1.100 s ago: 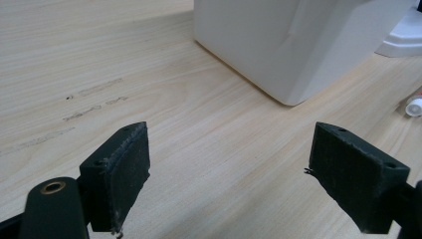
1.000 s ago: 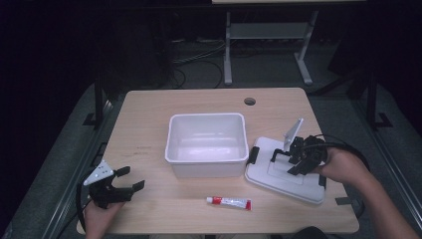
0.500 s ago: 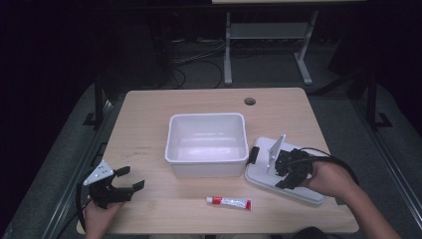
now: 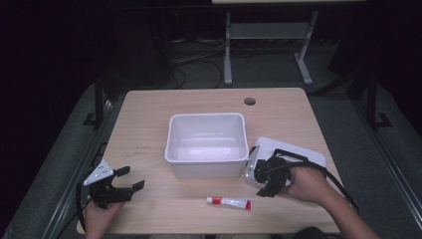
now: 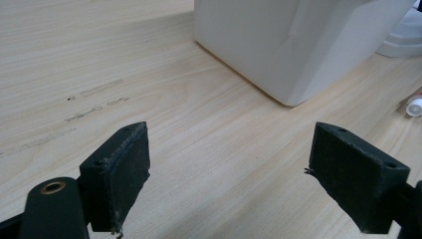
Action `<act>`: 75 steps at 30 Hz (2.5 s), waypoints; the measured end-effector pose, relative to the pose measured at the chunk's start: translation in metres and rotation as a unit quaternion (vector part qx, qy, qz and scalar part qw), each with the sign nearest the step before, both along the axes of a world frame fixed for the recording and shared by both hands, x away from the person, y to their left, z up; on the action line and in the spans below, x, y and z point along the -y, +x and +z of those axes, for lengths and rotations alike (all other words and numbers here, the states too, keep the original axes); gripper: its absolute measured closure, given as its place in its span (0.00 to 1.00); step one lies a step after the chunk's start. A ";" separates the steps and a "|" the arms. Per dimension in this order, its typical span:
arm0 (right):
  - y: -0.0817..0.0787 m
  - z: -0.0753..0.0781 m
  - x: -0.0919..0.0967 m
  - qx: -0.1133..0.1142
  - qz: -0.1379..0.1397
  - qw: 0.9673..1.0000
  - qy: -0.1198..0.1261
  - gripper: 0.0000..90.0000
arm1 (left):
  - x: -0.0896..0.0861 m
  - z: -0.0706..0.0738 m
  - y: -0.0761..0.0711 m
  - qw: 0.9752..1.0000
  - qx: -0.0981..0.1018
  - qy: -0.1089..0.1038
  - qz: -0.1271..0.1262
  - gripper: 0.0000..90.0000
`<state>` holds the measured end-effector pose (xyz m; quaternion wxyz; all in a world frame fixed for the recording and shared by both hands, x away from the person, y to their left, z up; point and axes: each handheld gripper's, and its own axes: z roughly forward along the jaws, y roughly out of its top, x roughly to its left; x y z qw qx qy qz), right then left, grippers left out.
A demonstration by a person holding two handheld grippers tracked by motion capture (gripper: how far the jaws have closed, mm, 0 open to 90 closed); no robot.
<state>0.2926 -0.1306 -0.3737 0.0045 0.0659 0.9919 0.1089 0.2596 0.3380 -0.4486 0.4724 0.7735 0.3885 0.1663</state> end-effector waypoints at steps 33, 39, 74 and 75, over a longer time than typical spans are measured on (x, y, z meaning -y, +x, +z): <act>-0.006 -0.044 -0.082 -0.017 0.054 0.998 0.005 0.53 | -0.003 0.001 0.000 1.000 0.004 -0.001 0.001 0.17; -0.006 -0.052 -0.086 -0.019 0.053 0.998 -0.007 0.54 | -0.004 0.001 0.000 1.000 0.003 -0.002 0.001 0.17; -0.003 -0.046 -0.083 -0.023 0.066 0.998 -0.001 0.77 | -0.003 0.000 0.000 1.000 0.003 -0.004 0.001 0.17; -0.003 -0.046 -0.083 -0.024 0.065 0.998 -0.005 0.77 | -0.003 0.000 0.000 1.000 0.003 -0.002 0.001 0.17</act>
